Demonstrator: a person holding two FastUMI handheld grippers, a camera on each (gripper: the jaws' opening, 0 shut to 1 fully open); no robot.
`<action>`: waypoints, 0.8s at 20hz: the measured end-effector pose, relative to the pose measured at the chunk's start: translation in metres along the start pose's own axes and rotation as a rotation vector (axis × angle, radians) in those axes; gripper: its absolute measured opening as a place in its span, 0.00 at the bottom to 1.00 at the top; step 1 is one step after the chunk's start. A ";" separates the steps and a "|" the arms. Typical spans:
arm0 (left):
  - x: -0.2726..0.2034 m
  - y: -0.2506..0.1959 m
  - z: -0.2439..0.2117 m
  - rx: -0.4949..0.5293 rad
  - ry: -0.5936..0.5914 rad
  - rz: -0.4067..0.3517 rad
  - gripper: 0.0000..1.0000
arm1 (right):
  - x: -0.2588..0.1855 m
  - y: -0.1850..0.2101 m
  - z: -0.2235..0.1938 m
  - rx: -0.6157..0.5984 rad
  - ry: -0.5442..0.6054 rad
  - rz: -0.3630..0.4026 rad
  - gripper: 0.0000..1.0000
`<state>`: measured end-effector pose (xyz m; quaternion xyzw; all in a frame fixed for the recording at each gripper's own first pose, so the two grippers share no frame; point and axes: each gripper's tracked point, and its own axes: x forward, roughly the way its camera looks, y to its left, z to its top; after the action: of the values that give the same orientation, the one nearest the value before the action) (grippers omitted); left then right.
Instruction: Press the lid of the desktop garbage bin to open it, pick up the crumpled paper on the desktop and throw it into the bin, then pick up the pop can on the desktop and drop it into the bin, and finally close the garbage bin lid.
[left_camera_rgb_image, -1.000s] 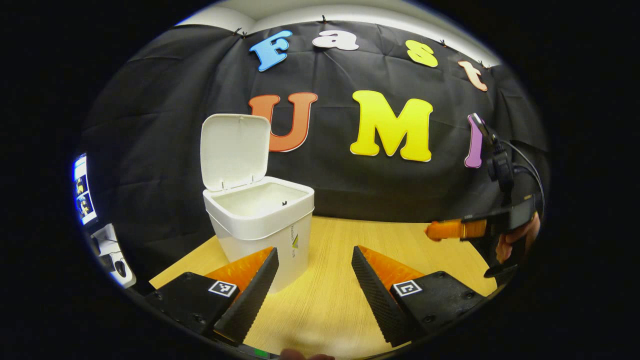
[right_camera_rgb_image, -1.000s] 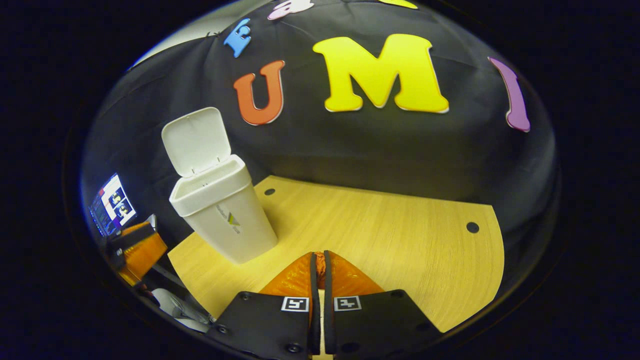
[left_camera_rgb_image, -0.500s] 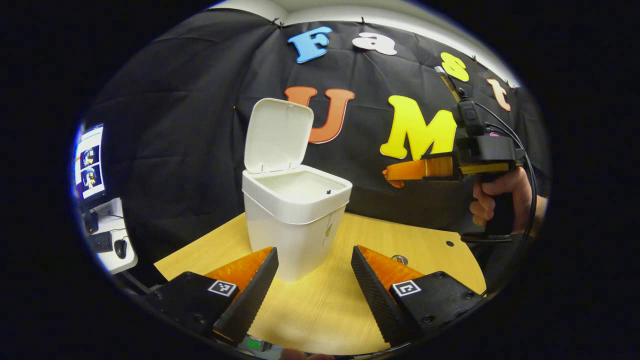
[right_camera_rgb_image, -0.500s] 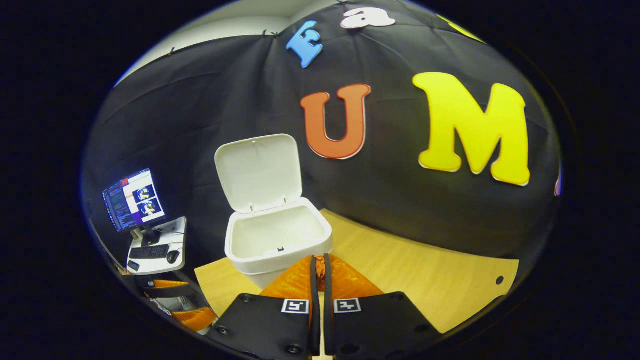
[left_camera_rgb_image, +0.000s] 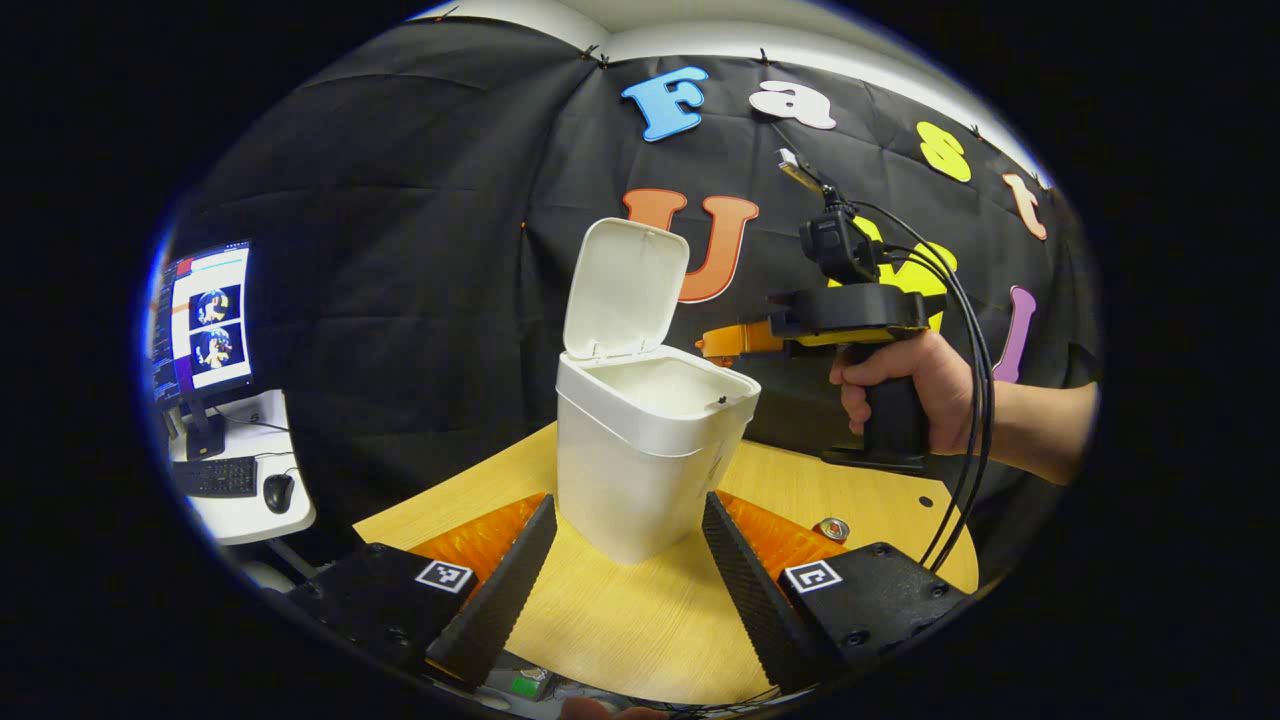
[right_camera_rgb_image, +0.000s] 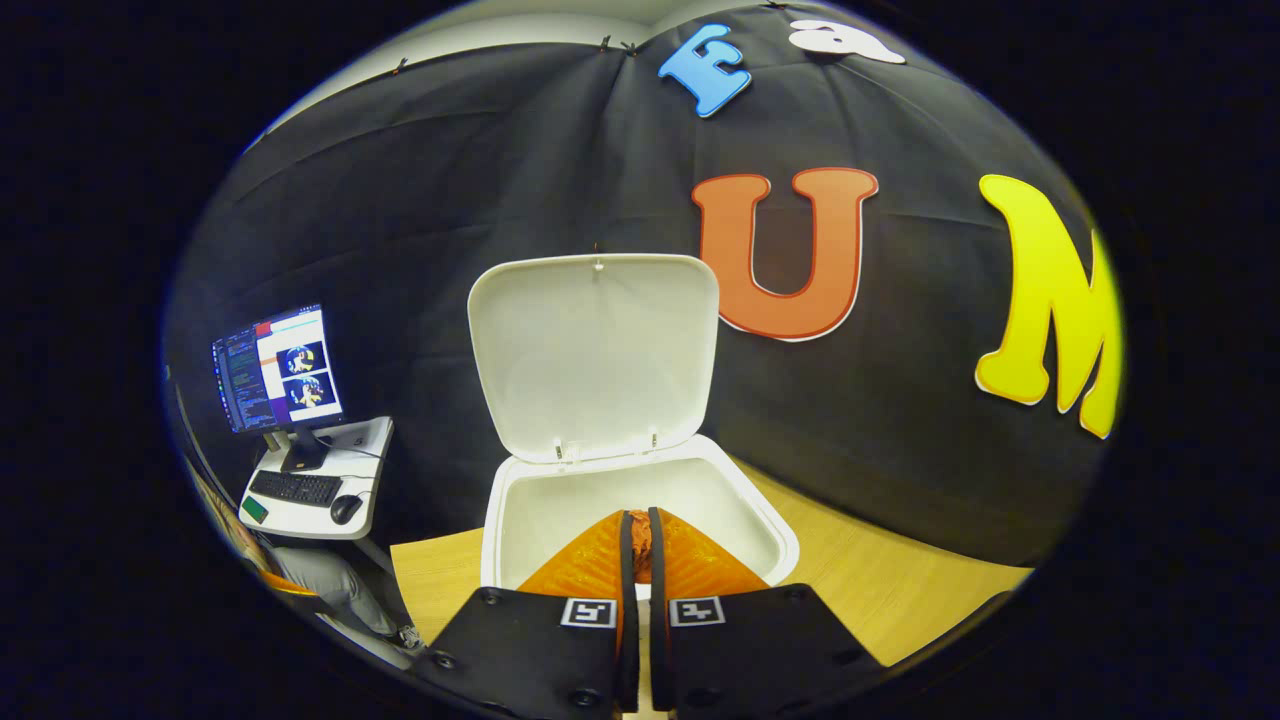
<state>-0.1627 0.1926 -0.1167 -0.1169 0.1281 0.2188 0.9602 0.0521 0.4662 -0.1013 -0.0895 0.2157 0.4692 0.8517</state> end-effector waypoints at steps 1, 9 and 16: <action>-0.002 0.003 0.000 -0.001 -0.002 0.009 0.97 | 0.008 0.000 -0.004 -0.002 0.012 -0.004 0.07; -0.005 0.010 -0.002 -0.002 0.002 0.023 0.97 | 0.025 -0.015 -0.012 0.017 0.034 -0.066 0.27; -0.006 0.002 0.009 0.062 -0.027 -0.008 0.97 | 0.021 -0.013 -0.008 0.019 0.015 -0.049 0.77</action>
<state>-0.1672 0.1949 -0.1072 -0.0846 0.1215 0.2124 0.9659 0.0704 0.4720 -0.1186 -0.0902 0.2241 0.4454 0.8621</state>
